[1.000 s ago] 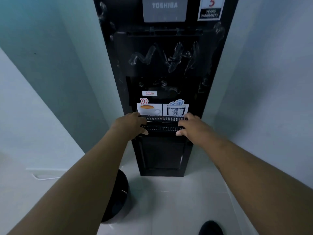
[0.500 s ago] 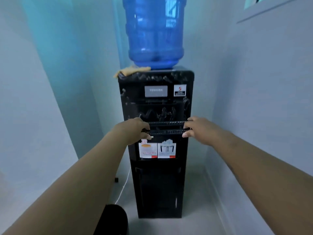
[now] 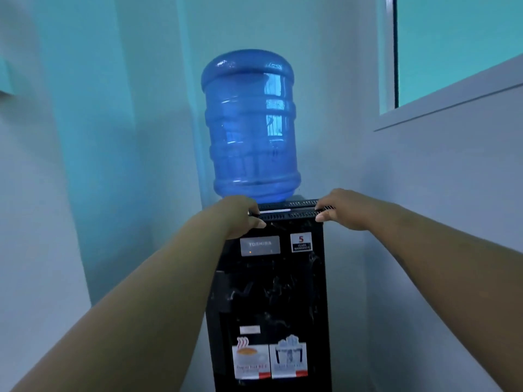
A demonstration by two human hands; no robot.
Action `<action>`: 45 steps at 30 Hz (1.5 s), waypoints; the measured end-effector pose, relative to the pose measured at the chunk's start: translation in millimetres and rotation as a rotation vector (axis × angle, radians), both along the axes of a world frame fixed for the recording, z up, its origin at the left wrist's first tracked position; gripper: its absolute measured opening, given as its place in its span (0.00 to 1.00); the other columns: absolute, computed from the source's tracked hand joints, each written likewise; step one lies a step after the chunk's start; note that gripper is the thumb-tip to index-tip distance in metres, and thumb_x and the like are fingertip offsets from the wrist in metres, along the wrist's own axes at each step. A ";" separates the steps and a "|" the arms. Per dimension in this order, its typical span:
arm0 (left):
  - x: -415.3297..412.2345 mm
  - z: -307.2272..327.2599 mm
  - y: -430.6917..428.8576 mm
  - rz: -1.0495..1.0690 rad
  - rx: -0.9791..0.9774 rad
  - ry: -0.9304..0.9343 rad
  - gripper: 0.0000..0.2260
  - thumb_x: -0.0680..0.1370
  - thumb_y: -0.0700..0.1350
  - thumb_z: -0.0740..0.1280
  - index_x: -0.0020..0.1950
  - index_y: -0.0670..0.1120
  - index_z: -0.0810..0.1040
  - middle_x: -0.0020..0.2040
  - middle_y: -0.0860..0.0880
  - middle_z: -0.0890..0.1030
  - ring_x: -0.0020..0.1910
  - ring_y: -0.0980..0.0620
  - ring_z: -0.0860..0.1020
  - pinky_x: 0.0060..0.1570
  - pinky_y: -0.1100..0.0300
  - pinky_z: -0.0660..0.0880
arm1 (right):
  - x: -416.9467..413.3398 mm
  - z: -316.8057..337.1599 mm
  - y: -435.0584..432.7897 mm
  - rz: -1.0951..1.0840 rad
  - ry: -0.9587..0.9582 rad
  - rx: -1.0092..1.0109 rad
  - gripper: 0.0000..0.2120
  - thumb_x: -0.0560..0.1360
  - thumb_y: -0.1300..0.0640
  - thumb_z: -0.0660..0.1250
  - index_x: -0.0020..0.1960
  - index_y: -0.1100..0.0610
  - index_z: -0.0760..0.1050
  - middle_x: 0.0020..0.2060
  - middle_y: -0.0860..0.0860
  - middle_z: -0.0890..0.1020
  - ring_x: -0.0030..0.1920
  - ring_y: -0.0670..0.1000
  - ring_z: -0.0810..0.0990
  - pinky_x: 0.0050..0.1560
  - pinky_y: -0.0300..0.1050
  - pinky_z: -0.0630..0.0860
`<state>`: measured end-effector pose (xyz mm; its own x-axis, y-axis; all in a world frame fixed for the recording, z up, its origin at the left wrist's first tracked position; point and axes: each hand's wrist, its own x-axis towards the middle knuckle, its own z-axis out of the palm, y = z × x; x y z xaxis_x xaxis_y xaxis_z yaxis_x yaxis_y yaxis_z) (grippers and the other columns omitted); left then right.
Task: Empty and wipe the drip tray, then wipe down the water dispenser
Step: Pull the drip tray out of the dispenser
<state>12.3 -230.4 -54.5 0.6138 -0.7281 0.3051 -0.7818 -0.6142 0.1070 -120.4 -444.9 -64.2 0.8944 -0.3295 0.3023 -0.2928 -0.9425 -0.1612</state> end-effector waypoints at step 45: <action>-36.3 -40.3 50.6 0.258 -0.155 -0.497 0.41 0.74 0.74 0.53 0.81 0.57 0.44 0.82 0.47 0.48 0.78 0.35 0.48 0.75 0.38 0.47 | -23.2 -9.0 53.9 -0.184 -0.088 -0.138 0.39 0.78 0.36 0.57 0.78 0.42 0.34 0.79 0.56 0.39 0.78 0.62 0.39 0.75 0.63 0.47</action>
<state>-24.0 -179.9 -94.8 0.5212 -0.4976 0.6933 -0.5880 -0.7982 -0.1309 -143.5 -391.0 -73.2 0.7918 -0.4344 0.4294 -0.4517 -0.8896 -0.0670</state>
